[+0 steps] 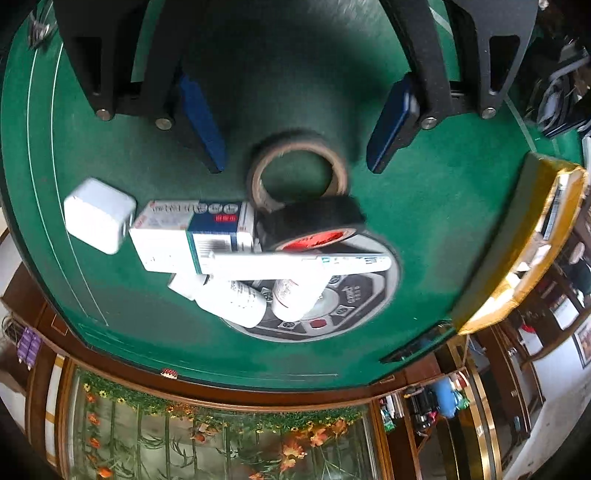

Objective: Organize rigid objects
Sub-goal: 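Hold the cover in the left gripper while the right grasps the tan-lined black tape roll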

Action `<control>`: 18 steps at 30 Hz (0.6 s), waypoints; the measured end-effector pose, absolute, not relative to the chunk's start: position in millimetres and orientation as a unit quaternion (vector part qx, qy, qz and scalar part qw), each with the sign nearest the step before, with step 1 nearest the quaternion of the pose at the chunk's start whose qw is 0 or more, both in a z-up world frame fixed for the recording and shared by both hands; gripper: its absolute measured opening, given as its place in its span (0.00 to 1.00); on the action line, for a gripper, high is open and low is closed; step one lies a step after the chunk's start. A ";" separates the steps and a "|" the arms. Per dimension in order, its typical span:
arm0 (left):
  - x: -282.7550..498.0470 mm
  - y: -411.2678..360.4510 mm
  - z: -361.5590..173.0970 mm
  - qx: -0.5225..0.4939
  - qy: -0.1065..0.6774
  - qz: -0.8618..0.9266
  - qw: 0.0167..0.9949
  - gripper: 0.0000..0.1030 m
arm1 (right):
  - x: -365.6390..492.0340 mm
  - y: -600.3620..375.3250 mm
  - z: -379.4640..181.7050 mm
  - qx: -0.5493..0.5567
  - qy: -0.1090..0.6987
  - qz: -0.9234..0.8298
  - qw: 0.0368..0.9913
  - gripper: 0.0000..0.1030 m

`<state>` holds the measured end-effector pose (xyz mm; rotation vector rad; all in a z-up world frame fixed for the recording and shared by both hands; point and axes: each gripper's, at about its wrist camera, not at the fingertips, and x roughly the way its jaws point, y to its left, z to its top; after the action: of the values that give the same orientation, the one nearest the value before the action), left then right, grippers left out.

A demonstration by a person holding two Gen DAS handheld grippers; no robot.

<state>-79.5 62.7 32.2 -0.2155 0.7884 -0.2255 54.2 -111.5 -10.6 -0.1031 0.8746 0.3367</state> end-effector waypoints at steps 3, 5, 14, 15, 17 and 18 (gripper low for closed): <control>-78.8 63.1 32.1 -0.105 0.382 -0.108 0.912 0.66 | 56.6 -110.8 -8.3 -0.050 0.412 0.161 0.895 0.56; -77.0 62.4 30.2 -0.104 0.384 -0.106 0.911 0.66 | 53.9 -113.6 -7.2 -0.040 0.417 0.168 0.892 0.56; -73.9 59.5 30.3 -0.102 0.385 -0.098 0.912 0.66 | 20.4 -104.5 -1.4 0.019 0.436 0.303 0.847 0.56; -74.1 60.3 30.7 -0.103 0.384 -0.098 0.912 0.66 | 16.9 -102.5 0.6 0.023 0.432 0.316 0.844 0.56; -74.3 61.5 31.4 -0.104 0.384 -0.097 0.913 0.66 | 12.1 -100.8 4.6 0.031 0.425 0.338 0.839 0.56; -74.7 62.2 32.1 -0.104 0.382 -0.097 0.913 0.66 | 10.9 -101.3 6.2 0.038 0.423 0.347 0.836 0.56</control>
<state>-74.7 62.2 32.1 -0.2146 0.7872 -0.1990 10.9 -101.3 6.2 0.0799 0.8953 0.7337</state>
